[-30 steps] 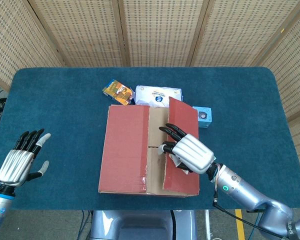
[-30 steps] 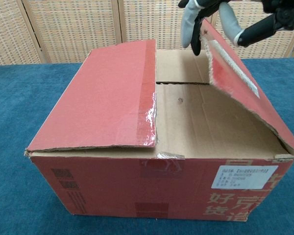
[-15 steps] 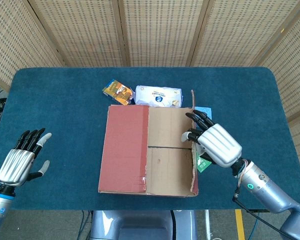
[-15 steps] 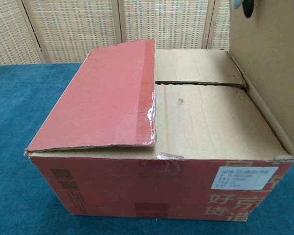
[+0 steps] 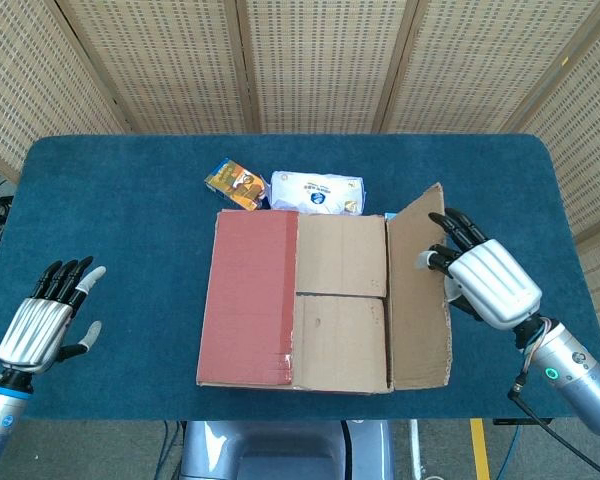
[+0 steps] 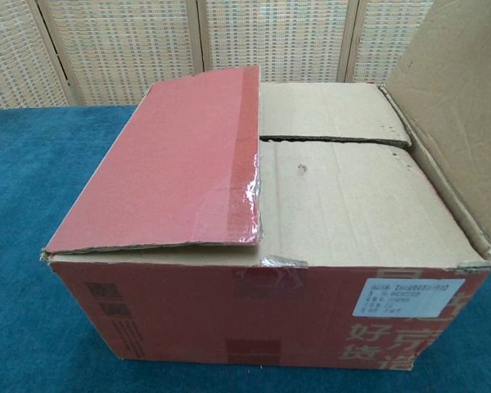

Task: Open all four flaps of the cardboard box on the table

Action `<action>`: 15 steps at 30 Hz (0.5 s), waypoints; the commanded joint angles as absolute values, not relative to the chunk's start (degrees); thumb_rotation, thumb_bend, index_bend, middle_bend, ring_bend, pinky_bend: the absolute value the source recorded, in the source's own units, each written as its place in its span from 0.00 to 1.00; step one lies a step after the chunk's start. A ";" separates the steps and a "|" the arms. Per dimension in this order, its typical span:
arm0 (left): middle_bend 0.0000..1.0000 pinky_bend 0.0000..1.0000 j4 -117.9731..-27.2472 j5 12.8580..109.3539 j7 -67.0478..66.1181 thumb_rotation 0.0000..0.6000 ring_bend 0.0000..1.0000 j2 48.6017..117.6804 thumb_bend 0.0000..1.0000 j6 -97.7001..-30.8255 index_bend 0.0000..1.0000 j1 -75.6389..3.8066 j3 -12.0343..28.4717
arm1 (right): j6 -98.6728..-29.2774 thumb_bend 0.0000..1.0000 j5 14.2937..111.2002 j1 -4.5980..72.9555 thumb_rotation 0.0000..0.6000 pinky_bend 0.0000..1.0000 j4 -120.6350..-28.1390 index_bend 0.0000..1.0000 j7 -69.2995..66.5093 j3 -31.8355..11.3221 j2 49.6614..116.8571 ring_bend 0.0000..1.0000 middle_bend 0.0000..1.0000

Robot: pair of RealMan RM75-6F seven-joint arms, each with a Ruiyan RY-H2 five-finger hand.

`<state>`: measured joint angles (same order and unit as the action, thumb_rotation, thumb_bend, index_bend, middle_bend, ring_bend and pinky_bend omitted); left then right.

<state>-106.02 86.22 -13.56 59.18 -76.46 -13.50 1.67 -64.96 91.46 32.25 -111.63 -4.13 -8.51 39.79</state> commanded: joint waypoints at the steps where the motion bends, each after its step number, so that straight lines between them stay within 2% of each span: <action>1: 0.00 0.00 -106.10 86.24 -13.55 0.85 0.00 59.01 0.44 -76.41 0.07 -13.63 1.78 | -65.34 1.00 90.82 31.09 1.00 0.02 -109.86 0.39 -2.70 -7.91 40.50 0.05 0.47; 15: 0.00 0.00 -108.71 90.77 -13.55 0.86 0.00 55.41 0.44 -75.43 0.07 -16.88 3.47 | -68.66 1.00 88.21 27.45 1.00 0.02 -106.51 0.39 -2.29 -7.75 41.76 0.05 0.40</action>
